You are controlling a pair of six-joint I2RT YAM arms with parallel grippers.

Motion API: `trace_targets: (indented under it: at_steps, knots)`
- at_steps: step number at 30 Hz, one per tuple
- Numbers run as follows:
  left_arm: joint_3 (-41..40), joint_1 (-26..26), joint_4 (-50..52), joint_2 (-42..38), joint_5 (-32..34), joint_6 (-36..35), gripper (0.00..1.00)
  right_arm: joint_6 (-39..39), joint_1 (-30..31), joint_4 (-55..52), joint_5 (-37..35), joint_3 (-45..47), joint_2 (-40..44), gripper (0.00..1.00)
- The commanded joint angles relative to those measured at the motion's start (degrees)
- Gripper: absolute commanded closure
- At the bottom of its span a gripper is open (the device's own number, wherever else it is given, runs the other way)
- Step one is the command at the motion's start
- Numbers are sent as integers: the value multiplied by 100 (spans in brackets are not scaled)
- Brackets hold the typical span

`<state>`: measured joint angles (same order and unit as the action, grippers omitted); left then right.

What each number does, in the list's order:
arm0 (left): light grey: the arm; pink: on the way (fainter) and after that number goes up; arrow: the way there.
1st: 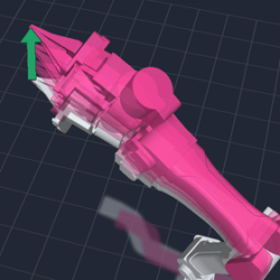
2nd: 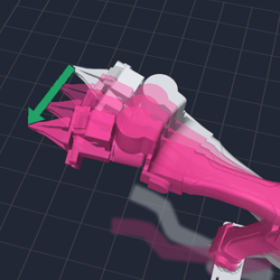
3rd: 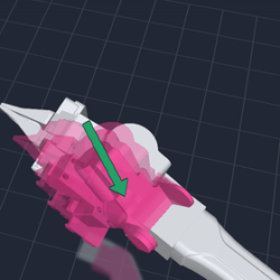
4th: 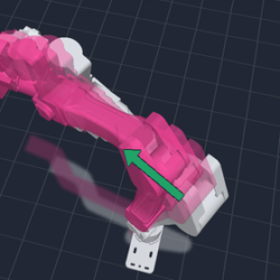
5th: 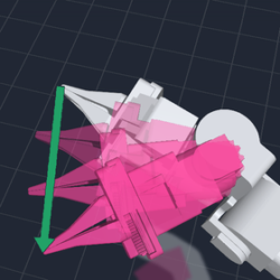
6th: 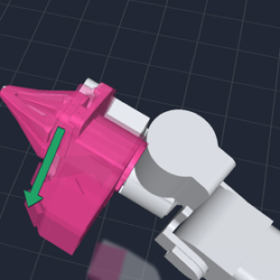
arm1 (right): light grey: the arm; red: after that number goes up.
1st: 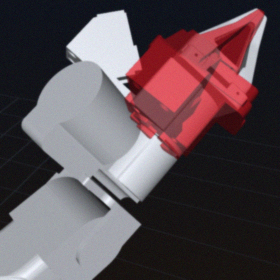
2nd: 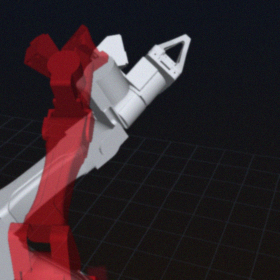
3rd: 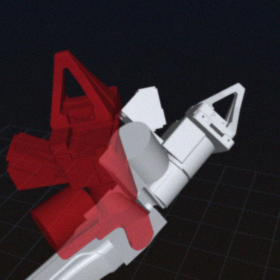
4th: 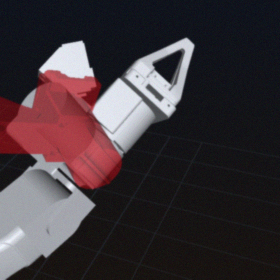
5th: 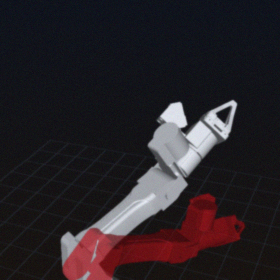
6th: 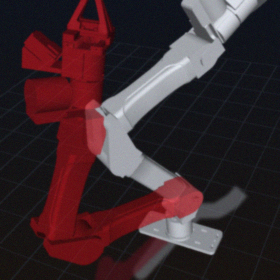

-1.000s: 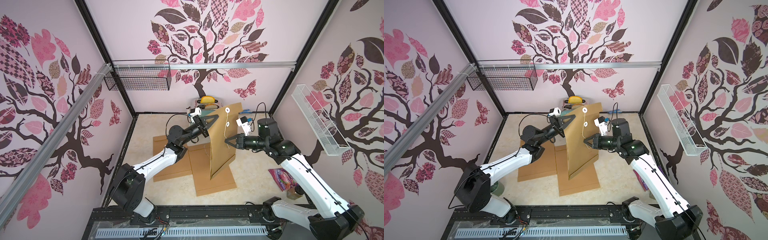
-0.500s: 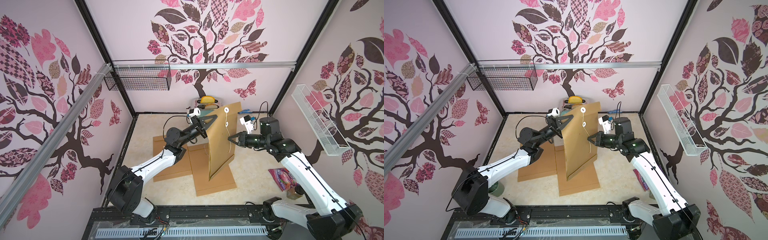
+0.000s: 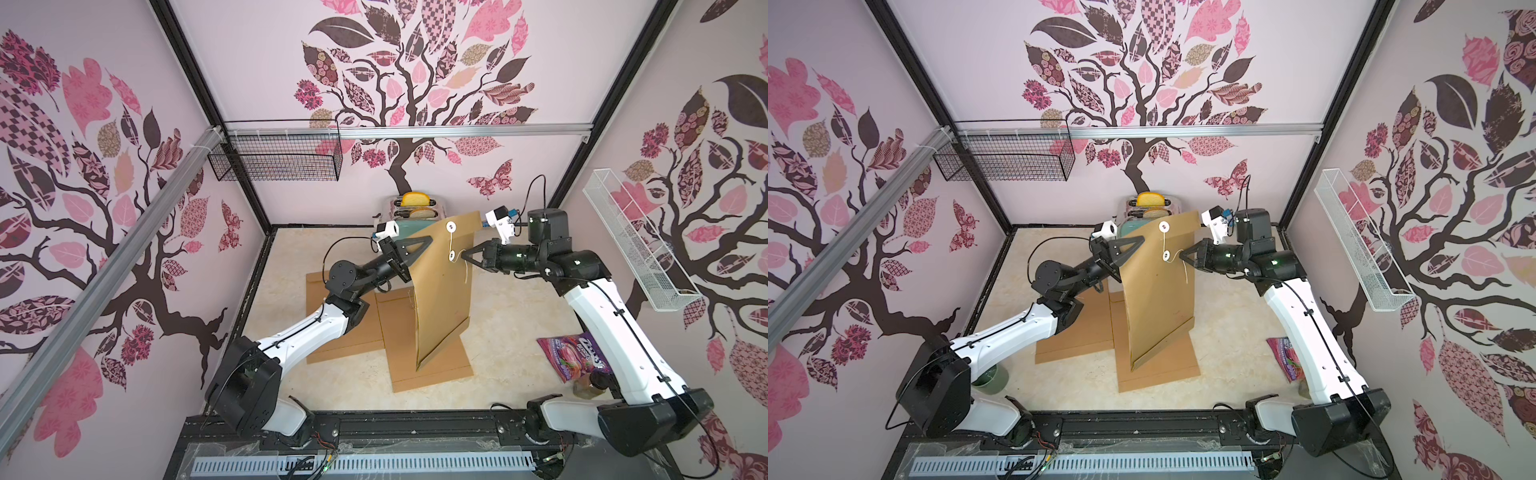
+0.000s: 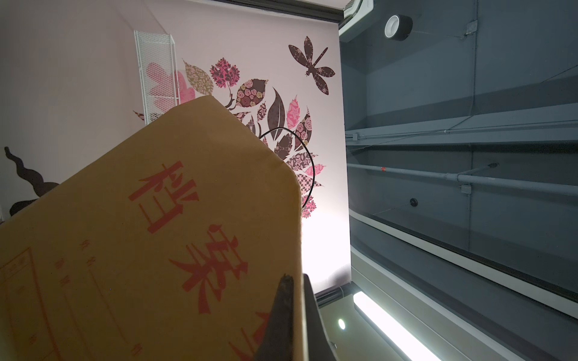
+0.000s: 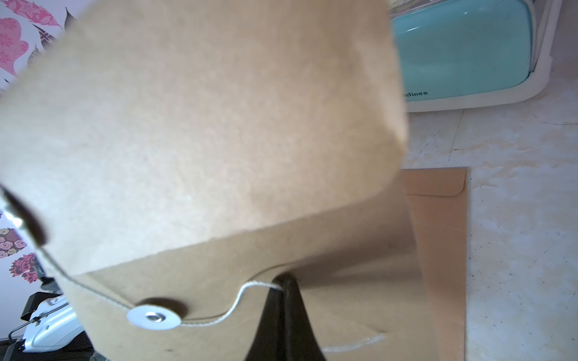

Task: Close the mouth of the file bag
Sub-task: Close the file bag.

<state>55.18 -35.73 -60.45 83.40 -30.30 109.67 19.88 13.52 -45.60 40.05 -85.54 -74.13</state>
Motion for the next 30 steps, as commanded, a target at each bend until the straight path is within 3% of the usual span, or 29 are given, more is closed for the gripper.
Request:
trace_targets:
  at_steps: [1, 10, 15, 30]
  knots:
    - [-20, -33, 21, -136, -27, -226, 100, -153, -22, -252, 109, -378, -49, 100]
    - [67, -43, 106, 69, -89, -297, 100, -80, -25, -285, 258, -510, 75, 100]
    - [32, -43, 139, 31, -99, -294, 100, -24, -77, -285, 692, -708, -104, 100]
    - [90, -49, 320, 37, -247, -376, 100, -331, -82, -827, 570, -1272, -247, 100]
